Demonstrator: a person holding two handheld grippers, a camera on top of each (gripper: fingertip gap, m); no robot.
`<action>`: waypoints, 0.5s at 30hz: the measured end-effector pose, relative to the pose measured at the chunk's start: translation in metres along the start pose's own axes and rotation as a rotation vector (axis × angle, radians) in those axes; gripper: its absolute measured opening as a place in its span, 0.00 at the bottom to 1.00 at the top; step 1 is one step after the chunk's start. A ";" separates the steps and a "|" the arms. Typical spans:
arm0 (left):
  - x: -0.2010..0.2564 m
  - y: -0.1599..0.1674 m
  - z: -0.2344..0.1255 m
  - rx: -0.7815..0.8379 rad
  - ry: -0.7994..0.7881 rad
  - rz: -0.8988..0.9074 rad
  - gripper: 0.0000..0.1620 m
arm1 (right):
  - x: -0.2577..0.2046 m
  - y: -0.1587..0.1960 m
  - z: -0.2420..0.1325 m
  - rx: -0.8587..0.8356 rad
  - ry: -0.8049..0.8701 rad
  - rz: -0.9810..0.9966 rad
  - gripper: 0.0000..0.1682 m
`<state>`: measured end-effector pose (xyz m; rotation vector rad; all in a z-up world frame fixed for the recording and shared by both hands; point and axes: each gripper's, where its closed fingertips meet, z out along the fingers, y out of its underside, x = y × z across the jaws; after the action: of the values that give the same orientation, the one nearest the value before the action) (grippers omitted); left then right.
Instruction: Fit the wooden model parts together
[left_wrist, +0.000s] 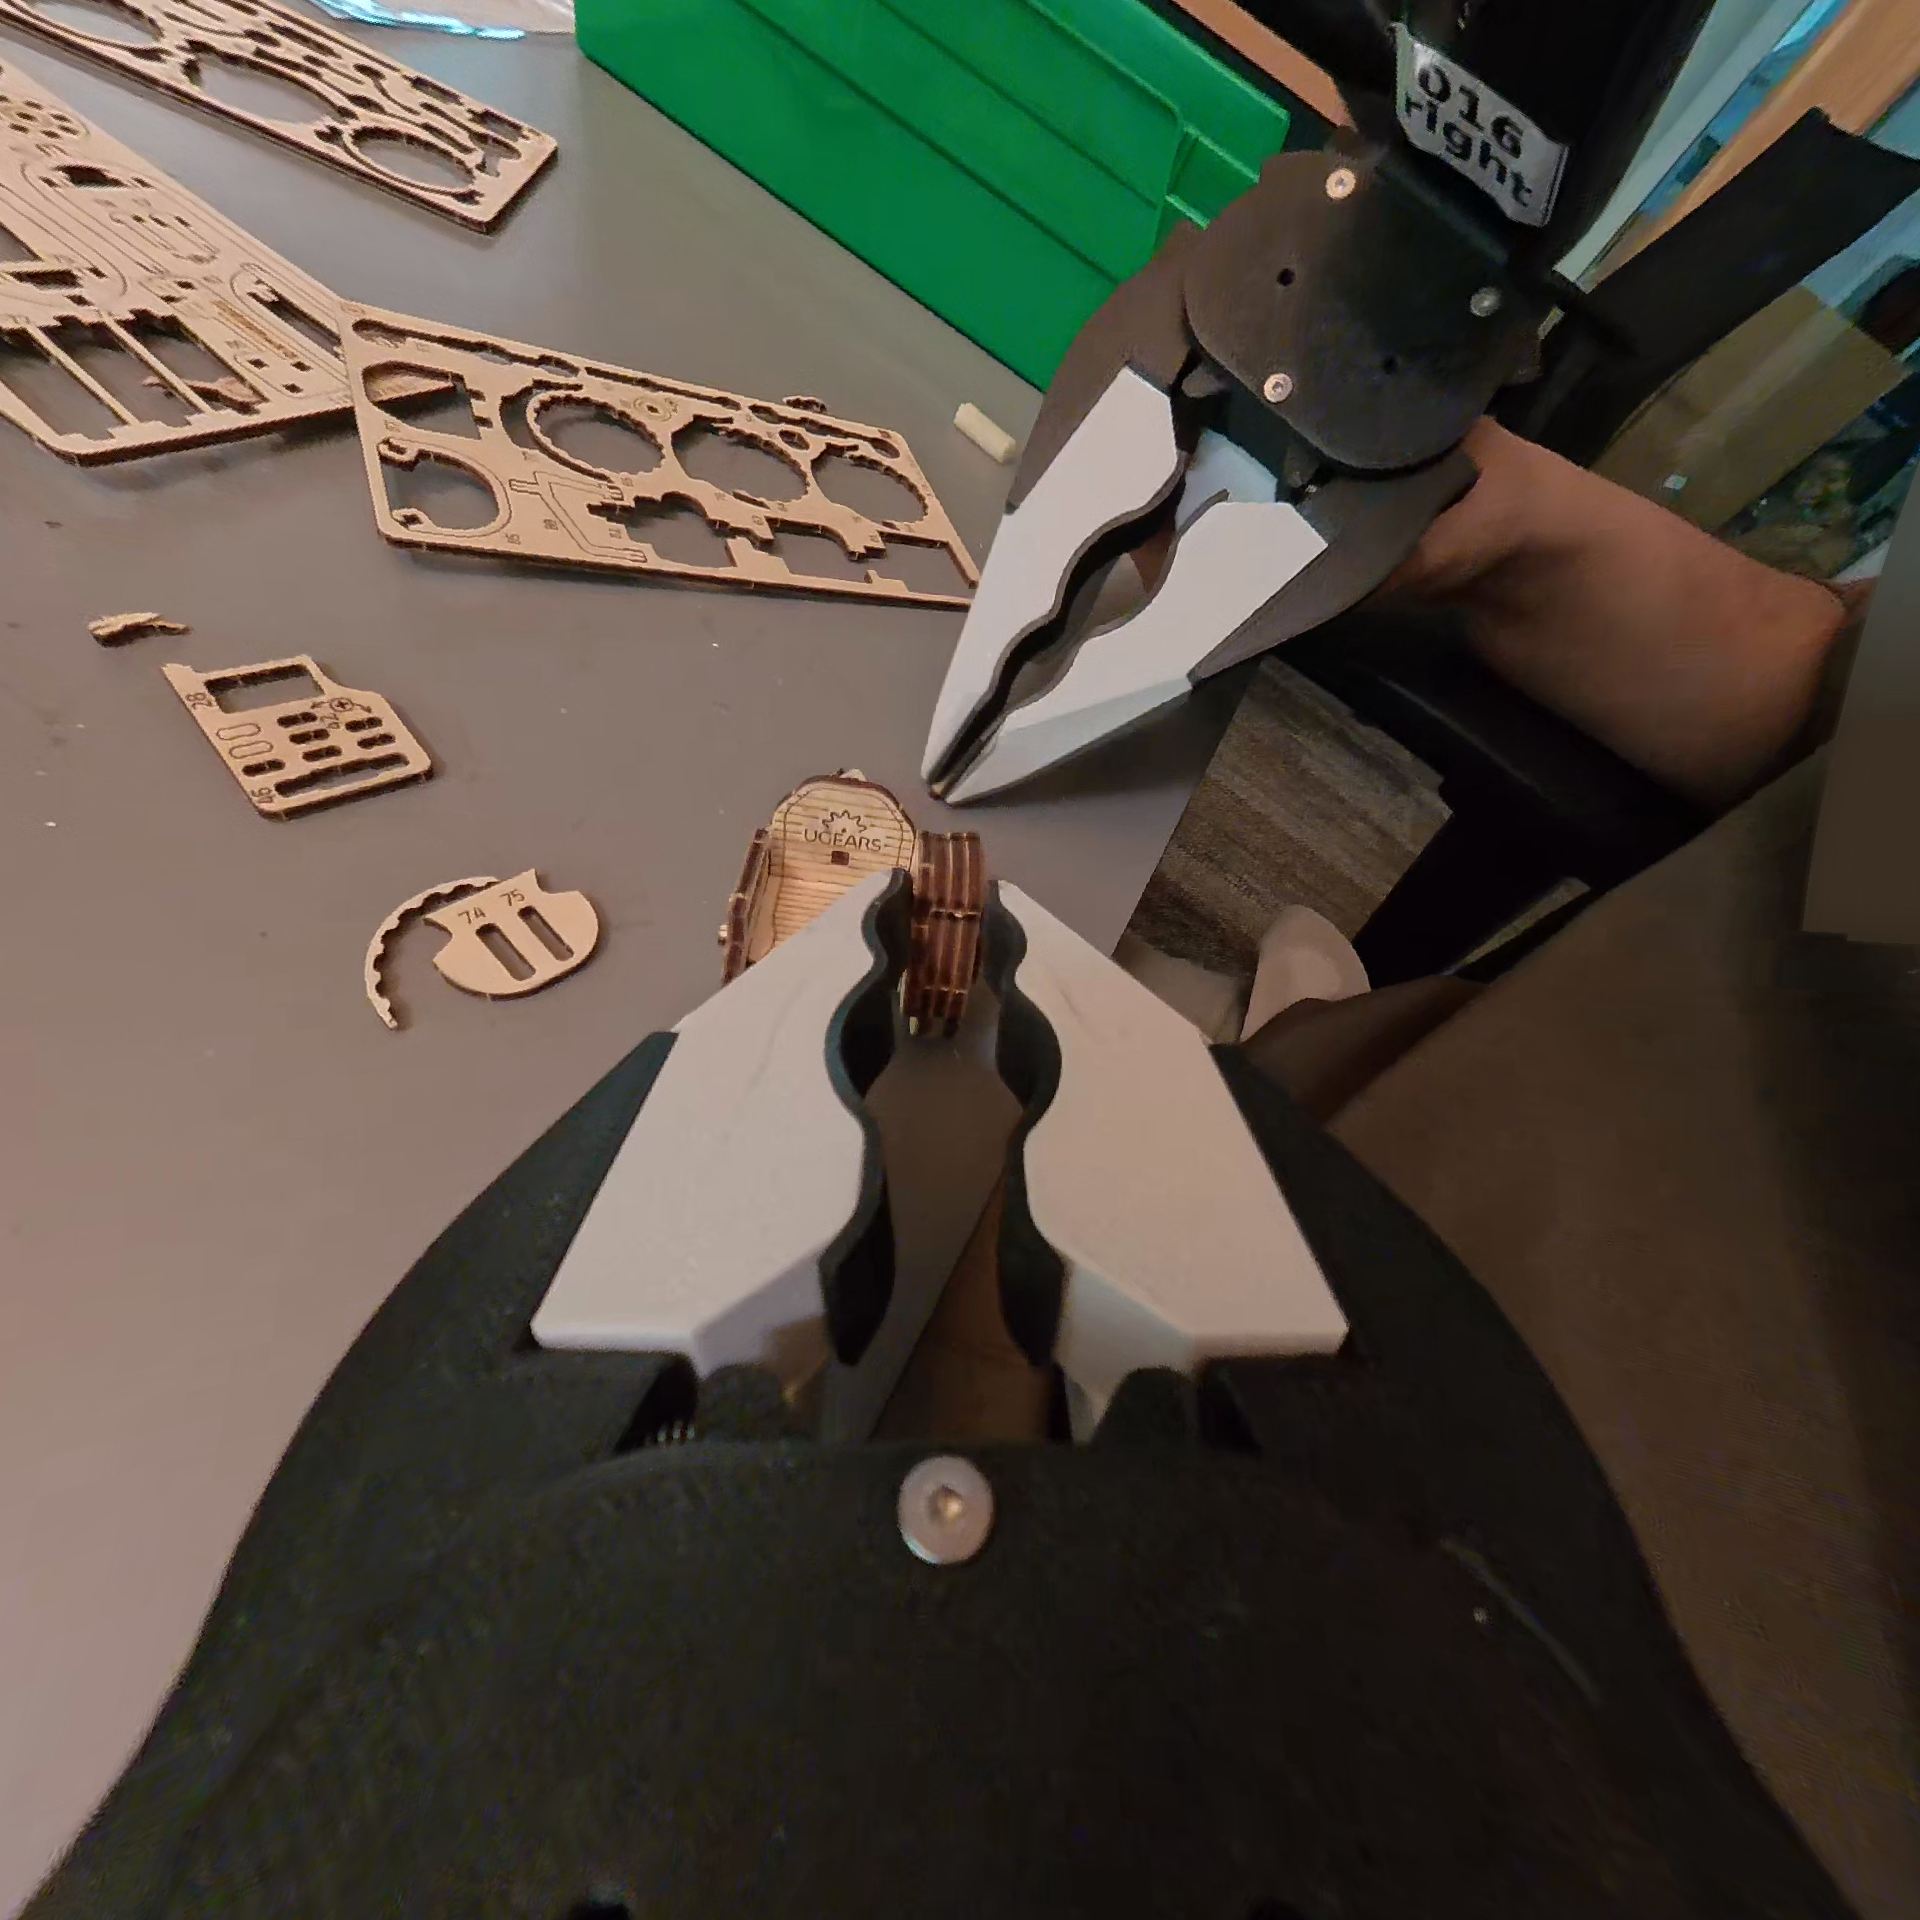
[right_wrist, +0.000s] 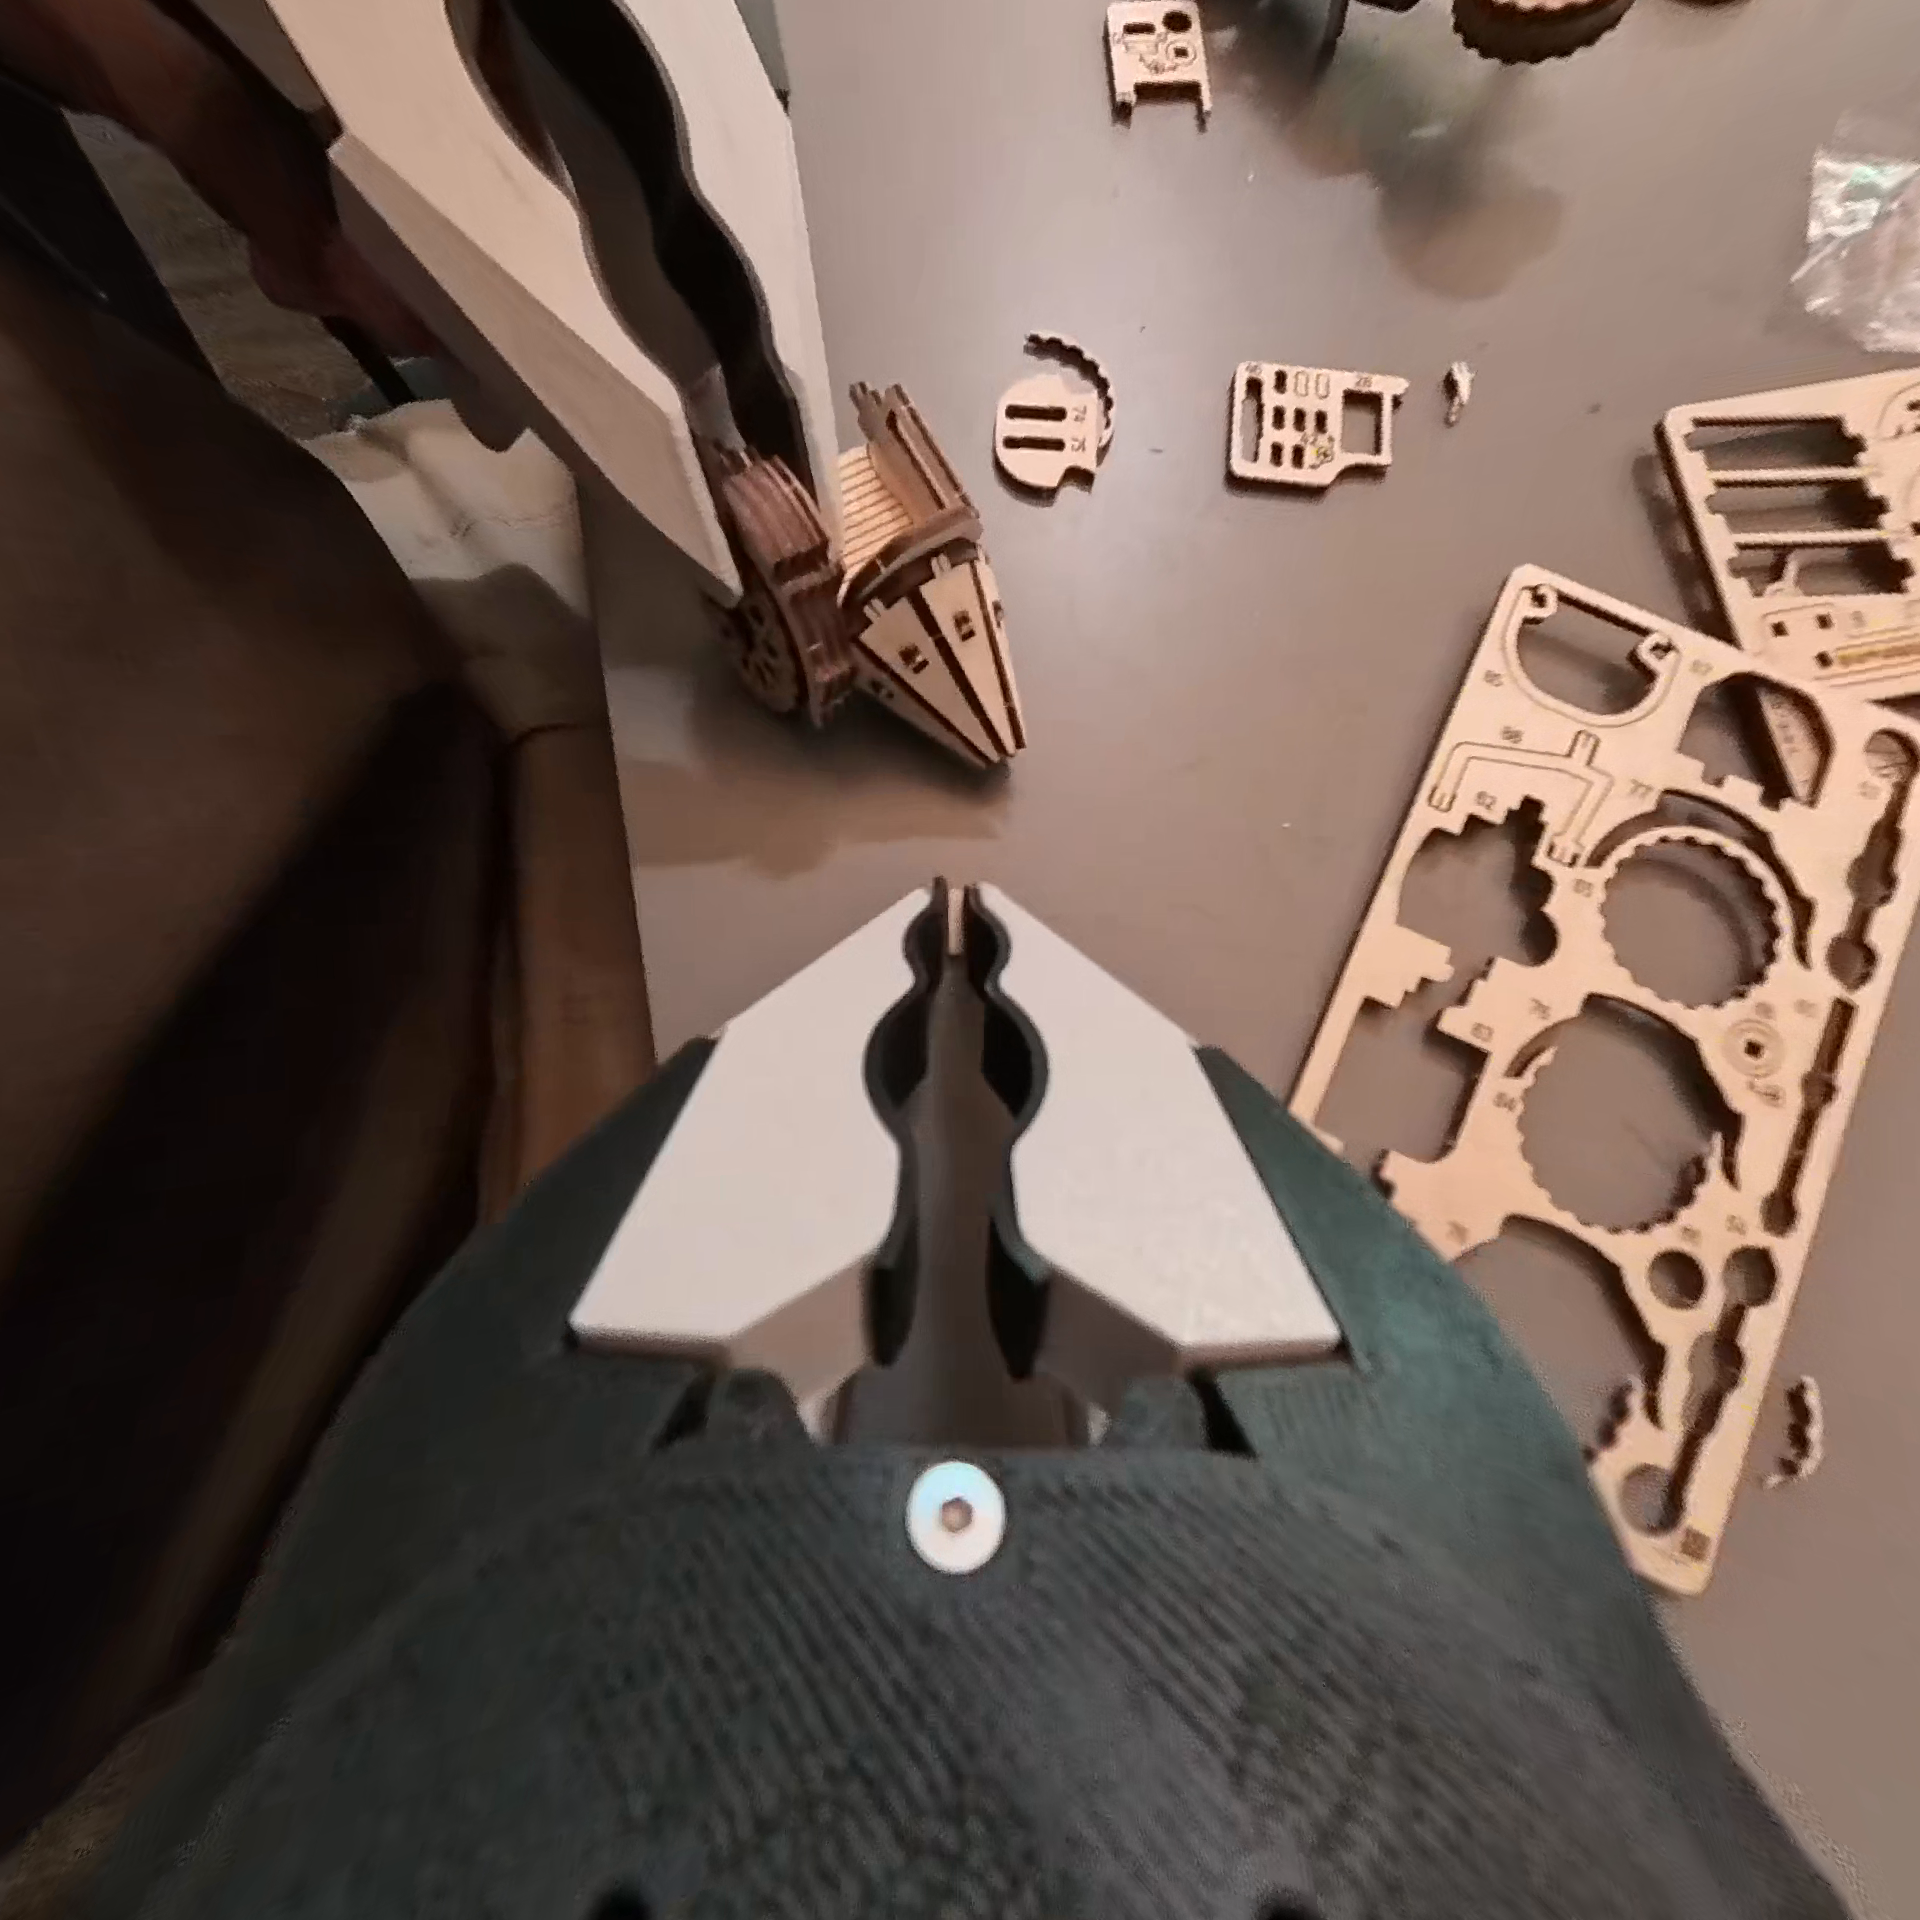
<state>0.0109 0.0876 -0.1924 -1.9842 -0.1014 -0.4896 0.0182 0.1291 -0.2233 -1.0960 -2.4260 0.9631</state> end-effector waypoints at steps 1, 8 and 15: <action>0.000 0.000 0.000 0.002 0.000 -0.002 0.06 | -0.003 0.000 0.000 -0.003 -0.012 0.018 0.01; -0.001 -0.001 0.000 0.011 0.007 -0.018 0.06 | -0.021 -0.007 -0.020 0.056 -0.182 0.159 0.16; -0.003 -0.001 -0.001 0.015 0.005 -0.025 0.06 | -0.027 0.012 -0.016 -0.059 -0.192 0.129 0.12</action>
<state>0.0078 0.0879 -0.1918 -1.9687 -0.1264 -0.5088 0.0508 0.1211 -0.2201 -1.2458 -2.5764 1.0888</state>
